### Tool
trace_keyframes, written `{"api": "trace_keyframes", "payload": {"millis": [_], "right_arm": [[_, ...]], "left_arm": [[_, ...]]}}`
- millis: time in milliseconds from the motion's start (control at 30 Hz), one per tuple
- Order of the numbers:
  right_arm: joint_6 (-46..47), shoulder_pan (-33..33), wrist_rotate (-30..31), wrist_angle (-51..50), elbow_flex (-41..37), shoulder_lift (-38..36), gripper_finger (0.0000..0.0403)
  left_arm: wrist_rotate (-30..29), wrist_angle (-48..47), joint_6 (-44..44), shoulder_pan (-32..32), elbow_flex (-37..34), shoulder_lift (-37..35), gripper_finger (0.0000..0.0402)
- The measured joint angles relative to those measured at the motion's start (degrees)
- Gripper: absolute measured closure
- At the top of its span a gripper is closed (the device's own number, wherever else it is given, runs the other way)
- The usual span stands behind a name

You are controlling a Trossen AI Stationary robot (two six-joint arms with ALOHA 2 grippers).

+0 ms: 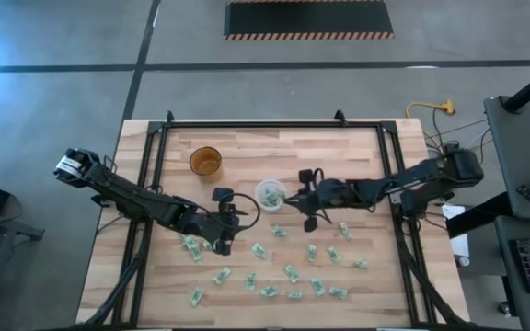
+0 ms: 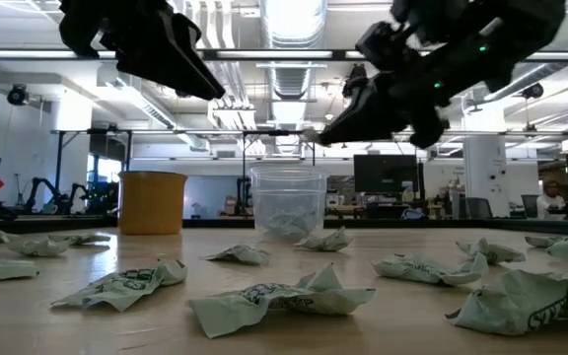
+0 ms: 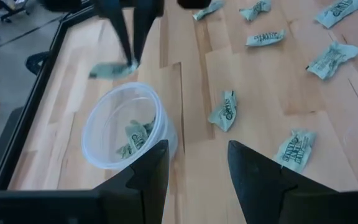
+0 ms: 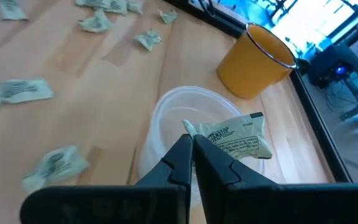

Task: Pick and place Stevia / Truvia into bins
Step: Put the stevia packet into the transparent container

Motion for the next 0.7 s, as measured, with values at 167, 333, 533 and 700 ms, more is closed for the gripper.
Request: {"api": "trace_keyframes", "payload": {"millis": [167, 333, 533, 700], "right_arm": [[0.46, -0.92, 0.0, -1.09, 3.66, 4.83, 0.0394], [3.78, -2.3, 0.05, -1.25, 5.46, 7.34, 0.0394], [4.59, -2.9, 0.06, -1.26, 5.09, 6.45, 0.0368], [4.44, -2.86, 0.06, -1.69, 4.62, 4.57, 0.0323]], "left_arm": [[0.17, -1.27, -1.49, -0.02, -0.01, 0.0, 0.0253], [0.22, -2.02, -2.27, -0.11, -0.01, 0.0, 0.0253], [0.35, -3.65, -3.19, -0.33, 0.0, -0.02, 0.0253], [0.35, -3.73, -3.27, -0.37, -0.01, -0.02, 0.0253]]}}
